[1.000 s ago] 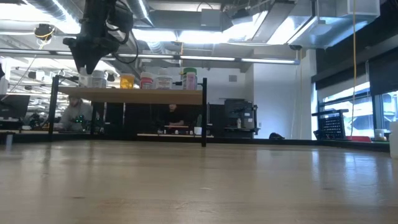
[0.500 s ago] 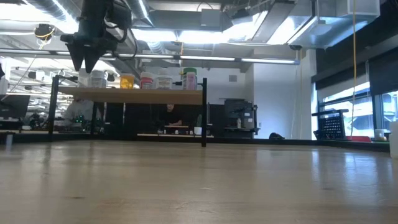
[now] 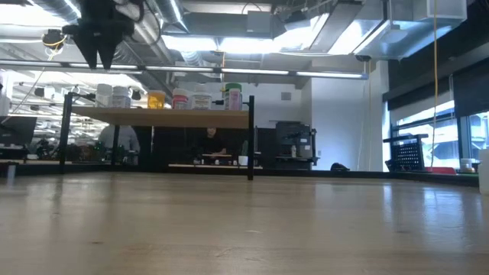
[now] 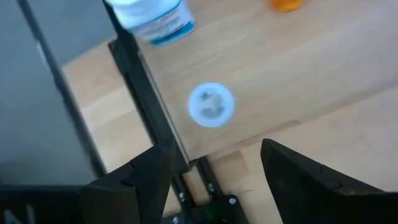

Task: Pick and place medicine bottles onto shelf by color
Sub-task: Put the pink pill bottle on the shelf

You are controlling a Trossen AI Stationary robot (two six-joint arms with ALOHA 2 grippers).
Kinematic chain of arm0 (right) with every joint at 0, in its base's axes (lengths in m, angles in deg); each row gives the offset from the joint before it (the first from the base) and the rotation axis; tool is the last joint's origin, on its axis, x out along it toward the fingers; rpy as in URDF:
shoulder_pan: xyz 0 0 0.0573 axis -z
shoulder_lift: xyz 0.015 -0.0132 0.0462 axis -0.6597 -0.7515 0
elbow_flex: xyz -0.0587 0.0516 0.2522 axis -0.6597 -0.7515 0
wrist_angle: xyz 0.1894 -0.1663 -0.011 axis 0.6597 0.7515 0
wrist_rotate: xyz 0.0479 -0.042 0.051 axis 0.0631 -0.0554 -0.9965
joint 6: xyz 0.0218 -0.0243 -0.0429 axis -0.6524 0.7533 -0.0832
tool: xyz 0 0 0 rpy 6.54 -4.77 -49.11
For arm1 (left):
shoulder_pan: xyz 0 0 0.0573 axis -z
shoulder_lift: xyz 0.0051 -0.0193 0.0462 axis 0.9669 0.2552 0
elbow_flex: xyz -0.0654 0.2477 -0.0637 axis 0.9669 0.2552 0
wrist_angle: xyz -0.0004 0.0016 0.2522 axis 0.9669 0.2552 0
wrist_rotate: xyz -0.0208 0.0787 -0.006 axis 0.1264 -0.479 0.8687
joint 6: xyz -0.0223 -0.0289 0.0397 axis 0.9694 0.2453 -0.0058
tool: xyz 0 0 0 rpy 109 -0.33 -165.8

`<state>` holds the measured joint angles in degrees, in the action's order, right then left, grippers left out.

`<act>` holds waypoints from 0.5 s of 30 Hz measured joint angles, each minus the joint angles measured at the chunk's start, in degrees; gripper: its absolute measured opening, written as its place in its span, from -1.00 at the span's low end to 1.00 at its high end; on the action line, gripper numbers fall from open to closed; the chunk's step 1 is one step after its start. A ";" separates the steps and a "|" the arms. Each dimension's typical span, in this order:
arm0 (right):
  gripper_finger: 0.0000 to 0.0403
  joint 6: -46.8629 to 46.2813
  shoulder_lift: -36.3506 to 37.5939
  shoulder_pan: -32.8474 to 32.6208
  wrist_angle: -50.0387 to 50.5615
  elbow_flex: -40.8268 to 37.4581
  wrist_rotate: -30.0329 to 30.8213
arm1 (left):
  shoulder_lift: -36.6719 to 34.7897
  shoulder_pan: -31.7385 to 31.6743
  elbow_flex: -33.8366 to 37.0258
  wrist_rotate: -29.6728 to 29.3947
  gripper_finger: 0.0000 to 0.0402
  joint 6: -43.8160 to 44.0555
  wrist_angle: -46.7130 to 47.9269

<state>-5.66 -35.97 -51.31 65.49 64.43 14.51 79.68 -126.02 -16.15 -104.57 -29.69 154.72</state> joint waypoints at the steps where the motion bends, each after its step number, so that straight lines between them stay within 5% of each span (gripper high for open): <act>1: 0.10 0.00 0.00 -0.01 0.00 0.00 0.00 | -1.31 1.00 0.00 0.03 0.16 -0.02 -0.37; 15: 0.10 0.02 0.00 -0.01 0.02 0.00 0.02 | -15.17 24.52 0.00 9.52 0.15 -1.73 -2.09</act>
<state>-5.64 -35.97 -51.32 65.51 64.43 14.53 64.51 -101.49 -16.15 -95.05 -31.41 152.63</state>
